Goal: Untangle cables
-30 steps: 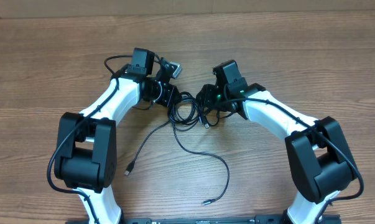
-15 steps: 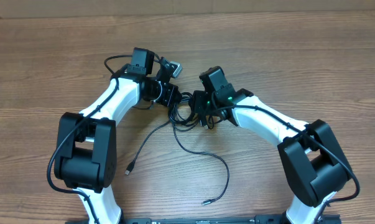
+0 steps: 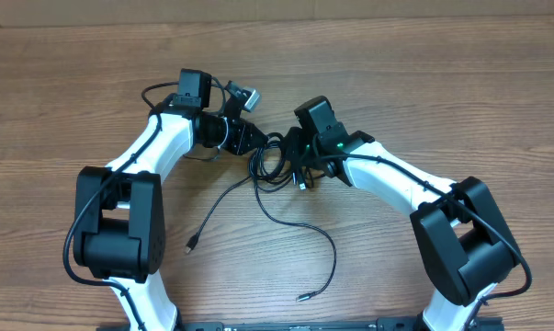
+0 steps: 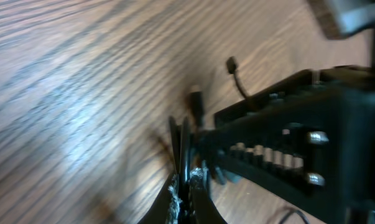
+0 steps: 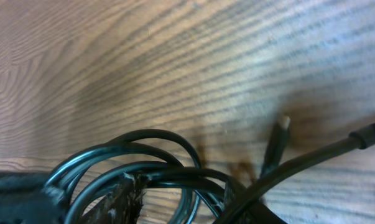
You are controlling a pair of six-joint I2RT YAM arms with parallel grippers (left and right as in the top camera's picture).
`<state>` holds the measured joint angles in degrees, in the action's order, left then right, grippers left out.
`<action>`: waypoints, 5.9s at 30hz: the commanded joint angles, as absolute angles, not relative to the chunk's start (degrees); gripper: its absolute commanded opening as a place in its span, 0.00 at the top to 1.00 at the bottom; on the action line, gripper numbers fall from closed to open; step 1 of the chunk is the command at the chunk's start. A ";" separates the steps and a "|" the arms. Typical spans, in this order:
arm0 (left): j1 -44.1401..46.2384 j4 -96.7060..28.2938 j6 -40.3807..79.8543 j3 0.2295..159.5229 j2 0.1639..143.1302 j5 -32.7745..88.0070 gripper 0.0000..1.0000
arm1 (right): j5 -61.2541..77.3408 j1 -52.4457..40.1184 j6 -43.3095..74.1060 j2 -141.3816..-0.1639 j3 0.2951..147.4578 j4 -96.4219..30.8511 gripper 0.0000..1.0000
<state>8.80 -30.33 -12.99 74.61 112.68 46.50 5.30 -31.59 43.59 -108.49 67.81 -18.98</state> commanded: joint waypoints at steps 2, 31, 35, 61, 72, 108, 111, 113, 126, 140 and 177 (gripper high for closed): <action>8.62 -31.51 -20.14 75.18 112.79 57.23 0.96 | 6.02 -32.29 46.46 -107.48 67.46 -20.58 0.58; 7.22 -29.98 -9.54 75.16 112.79 39.44 0.88 | -2.11 -33.71 51.29 -107.48 67.46 -19.75 0.66; 7.94 -29.98 -9.56 75.16 112.79 39.38 0.87 | -2.55 -33.74 51.22 -107.48 67.46 -19.90 0.69; 19.35 -42.83 12.38 76.55 104.92 11.68 0.68 | 0.03 -30.41 49.19 -107.48 67.44 -25.69 0.64; 21.41 -39.99 15.68 76.55 108.01 5.96 0.70 | 3.11 -29.50 48.95 -107.48 63.42 -21.37 0.64; 24.56 -38.70 18.48 78.06 109.56 3.38 0.83 | 3.09 -29.50 45.54 -107.48 63.26 -19.35 0.80; 24.58 -38.44 18.48 78.06 110.28 3.36 0.82 | 3.09 -29.50 45.54 -107.48 63.26 -19.35 0.80; 24.58 -38.28 18.48 78.06 111.35 3.38 0.82 | 3.09 -29.50 45.54 -107.48 63.26 -19.38 0.80; 24.56 -36.18 18.41 78.61 114.26 3.38 0.74 | 3.07 -29.50 45.54 -107.48 63.26 -19.35 0.80; 24.75 -37.23 18.46 78.46 116.18 2.76 0.76 | 3.09 -29.50 44.66 -107.48 63.26 -19.35 0.80; 23.97 -45.89 1.76 84.66 102.06 18.02 0.96 | 13.58 -29.50 32.71 -107.48 63.29 -16.49 0.54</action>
